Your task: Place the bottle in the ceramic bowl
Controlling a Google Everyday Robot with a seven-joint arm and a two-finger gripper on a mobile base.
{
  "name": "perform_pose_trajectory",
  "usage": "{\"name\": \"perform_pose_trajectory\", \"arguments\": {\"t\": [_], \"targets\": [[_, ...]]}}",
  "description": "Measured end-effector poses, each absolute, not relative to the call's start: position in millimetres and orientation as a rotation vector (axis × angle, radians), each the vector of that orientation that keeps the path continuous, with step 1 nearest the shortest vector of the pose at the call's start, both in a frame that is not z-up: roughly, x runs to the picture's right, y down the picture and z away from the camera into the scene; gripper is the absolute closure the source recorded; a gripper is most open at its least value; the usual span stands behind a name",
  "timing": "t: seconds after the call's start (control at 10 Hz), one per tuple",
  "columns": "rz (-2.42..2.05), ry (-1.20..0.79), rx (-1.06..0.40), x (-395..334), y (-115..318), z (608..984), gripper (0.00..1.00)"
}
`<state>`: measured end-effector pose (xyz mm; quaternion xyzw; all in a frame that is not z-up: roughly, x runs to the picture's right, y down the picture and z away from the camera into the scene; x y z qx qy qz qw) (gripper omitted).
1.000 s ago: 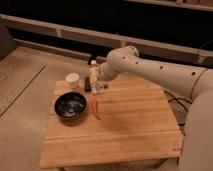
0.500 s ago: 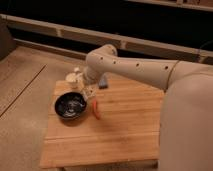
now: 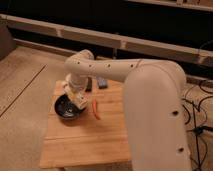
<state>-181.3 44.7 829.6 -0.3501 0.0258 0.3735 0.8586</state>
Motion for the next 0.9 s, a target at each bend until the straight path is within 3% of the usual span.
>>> {"name": "perform_pose_trajectory", "arguments": {"t": [0.5, 0.6, 0.9], "targets": [[0.715, 0.025, -0.855, -215.6, 60.9, 859.0, 0.99], [0.719, 0.011, -0.877, -214.8, 60.2, 863.4, 0.93], [0.738, -0.001, -0.931, -204.8, 60.6, 874.4, 0.61]]}}
